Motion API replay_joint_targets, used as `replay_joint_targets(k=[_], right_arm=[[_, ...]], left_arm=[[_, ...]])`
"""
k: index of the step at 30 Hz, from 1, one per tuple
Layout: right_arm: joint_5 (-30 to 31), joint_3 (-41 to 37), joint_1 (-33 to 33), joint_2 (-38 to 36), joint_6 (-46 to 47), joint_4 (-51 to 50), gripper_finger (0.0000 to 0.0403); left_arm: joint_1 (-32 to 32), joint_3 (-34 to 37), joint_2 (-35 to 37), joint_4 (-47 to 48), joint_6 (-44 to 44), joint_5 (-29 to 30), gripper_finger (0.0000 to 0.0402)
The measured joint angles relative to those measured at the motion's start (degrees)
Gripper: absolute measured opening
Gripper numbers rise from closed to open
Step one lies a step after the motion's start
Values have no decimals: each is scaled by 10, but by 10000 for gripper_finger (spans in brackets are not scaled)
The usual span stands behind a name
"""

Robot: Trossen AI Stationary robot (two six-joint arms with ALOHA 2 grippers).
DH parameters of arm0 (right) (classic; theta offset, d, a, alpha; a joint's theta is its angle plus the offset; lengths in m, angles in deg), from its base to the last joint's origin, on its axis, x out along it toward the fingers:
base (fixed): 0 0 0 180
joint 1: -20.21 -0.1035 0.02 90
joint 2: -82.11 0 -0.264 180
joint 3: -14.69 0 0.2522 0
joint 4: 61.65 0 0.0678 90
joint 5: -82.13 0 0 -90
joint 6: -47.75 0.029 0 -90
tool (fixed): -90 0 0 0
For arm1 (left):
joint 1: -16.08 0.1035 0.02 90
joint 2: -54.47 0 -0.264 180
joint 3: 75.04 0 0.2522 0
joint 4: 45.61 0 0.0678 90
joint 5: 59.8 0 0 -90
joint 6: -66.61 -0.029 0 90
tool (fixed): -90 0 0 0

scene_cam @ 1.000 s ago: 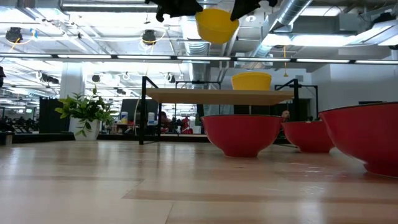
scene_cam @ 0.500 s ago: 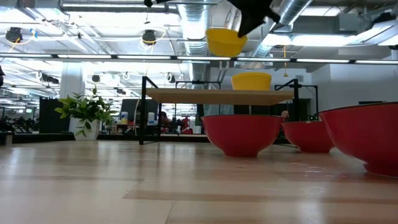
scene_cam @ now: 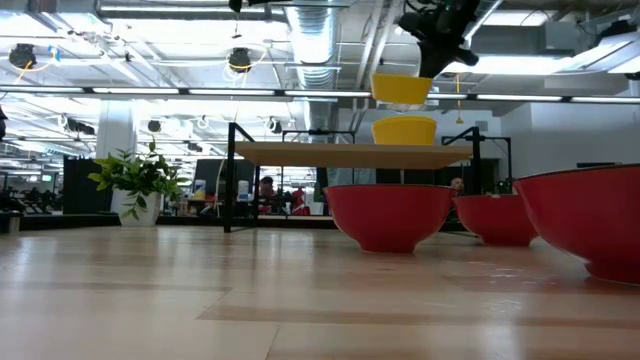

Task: Pick & Place Mini bowls
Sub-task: Stack the yellow bowl on the yellow bowl on the shelf

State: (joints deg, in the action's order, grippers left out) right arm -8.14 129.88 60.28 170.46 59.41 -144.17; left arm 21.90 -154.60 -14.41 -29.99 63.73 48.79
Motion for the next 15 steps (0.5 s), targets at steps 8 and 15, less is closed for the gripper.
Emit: replay_joint_targets(k=[8, 15], right_arm=[[-80, 0, 47, 29, -51, 3, 0], [-89, 0, 63, 64, -77, -15, 0]], left_arm=[[-21, 14, 2, 35, 2, 0, 220], [-33, 72, 10, 28, 42, 0, 221]])
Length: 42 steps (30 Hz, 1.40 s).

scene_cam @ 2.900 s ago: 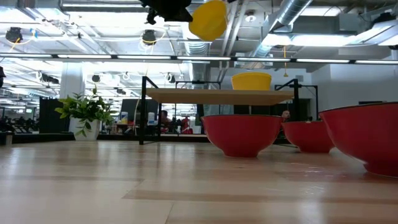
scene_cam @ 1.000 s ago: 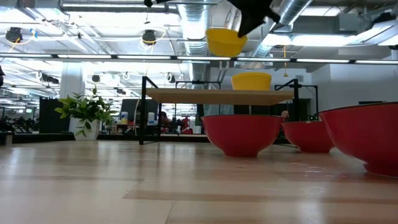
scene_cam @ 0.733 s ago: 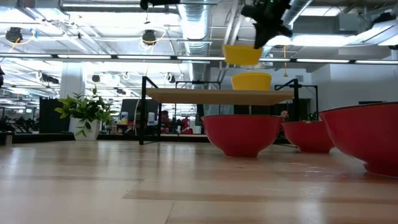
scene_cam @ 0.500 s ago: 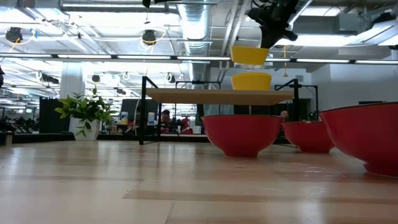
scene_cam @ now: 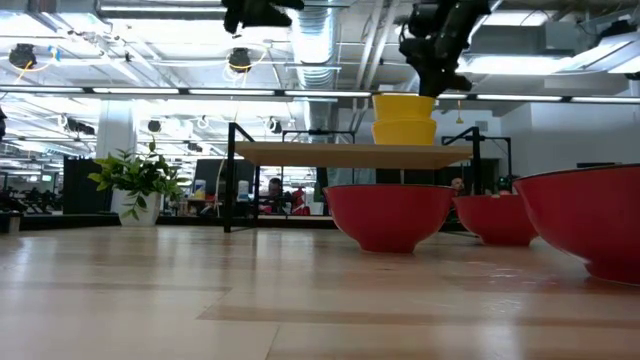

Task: Pick & Place Mini bowls
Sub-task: Stack the yellow bowl on the yellow bowl on the shelf

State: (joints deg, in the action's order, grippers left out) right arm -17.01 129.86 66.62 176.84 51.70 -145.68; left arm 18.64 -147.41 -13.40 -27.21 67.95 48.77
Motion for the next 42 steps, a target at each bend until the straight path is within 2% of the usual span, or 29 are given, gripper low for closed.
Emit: replay_joint_targets(k=[12, 23, 27, 36, 42], right_arm=[[-19, 0, 5, 40, -12, -4, 0], [-16, 0, 5, 37, -14, -19, 4], [-16, 0, 1, 37, -15, -26, 21], [-13, 0, -6, 37, -16, -22, 90], [-11, 0, 0, 34, -10, -48, 105]], left_arm=[[-5, 41, 26, -40, 11, 0, 222], [-5, 61, 39, -59, 11, 0, 222], [-5, 61, 39, -61, 9, 0, 222], [-5, 61, 39, -61, 9, 0, 222], [-5, 61, 39, -61, 9, 0, 222]])
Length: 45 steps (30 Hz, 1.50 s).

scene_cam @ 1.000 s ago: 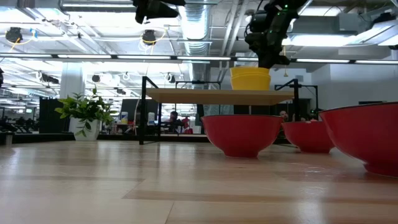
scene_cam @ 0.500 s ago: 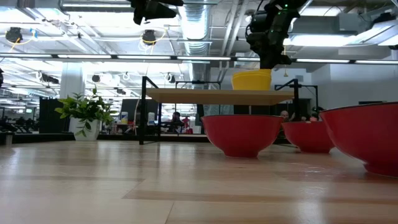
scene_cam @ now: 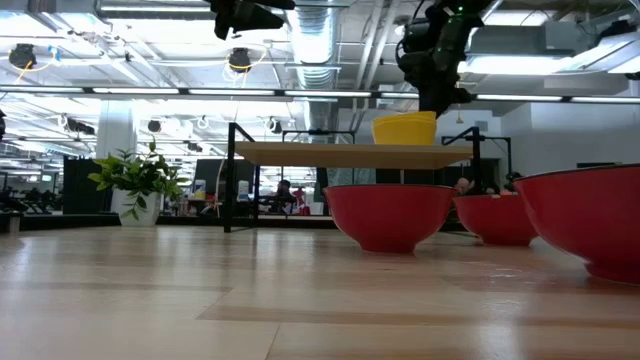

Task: Pick & Place Mini bowls
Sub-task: Stack the yellow bowl on the yellow bowl on the shelf

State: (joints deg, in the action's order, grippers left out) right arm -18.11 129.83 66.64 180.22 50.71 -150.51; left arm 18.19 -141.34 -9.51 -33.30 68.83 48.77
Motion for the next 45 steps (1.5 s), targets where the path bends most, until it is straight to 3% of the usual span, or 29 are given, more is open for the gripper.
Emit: replay_joint_targets(k=[8, 11, 21, 26, 45], right_arm=[[12, 0, 3, -48, 0, 18, 106], [-22, 0, 3, -58, -3, 36, 98], [-101, -14, 29, -14, -44, 48, 6], [-141, -14, 44, -4, -43, 75, 11], [-172, -14, 59, 21, -57, 92, 1]], left_arm=[[0, 0, 0, 0, 0, 0, 222], [0, 0, 0, 0, 0, 0, 222], [-3, 0, 0, -1, 0, -8, 222], [-11, 0, 0, -1, 1, -21, 222], [-14, -1, 0, -1, 2, -21, 222]])
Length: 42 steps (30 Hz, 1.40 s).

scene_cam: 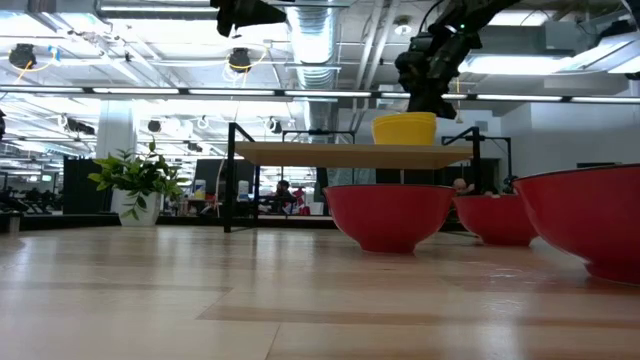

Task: Pick & Place Mini bowls
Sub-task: Stack the yellow bowl on the yellow bowl on the shelf, then put the top orange bowl on the shelf

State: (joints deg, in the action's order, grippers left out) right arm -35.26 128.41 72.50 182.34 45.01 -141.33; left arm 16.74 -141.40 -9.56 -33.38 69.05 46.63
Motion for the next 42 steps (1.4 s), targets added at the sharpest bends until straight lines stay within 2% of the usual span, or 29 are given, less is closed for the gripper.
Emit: replay_joint_targets(k=[17, 27, 34, 42], right_arm=[[10, 0, 3, -5, -8, -13, 0], [47, -3, 7, -5, -8, -35, 0], [33, -7, 2, -6, -3, -33, 0], [35, -7, -16, -57, -6, -45, 0]], left_arm=[[0, 0, 0, 0, 0, 0, 222], [-24, 0, 0, 0, 0, -1, 222], [-26, 0, 0, 0, -2, 0, 222], [-26, 0, 0, 0, 0, 0, 222]])
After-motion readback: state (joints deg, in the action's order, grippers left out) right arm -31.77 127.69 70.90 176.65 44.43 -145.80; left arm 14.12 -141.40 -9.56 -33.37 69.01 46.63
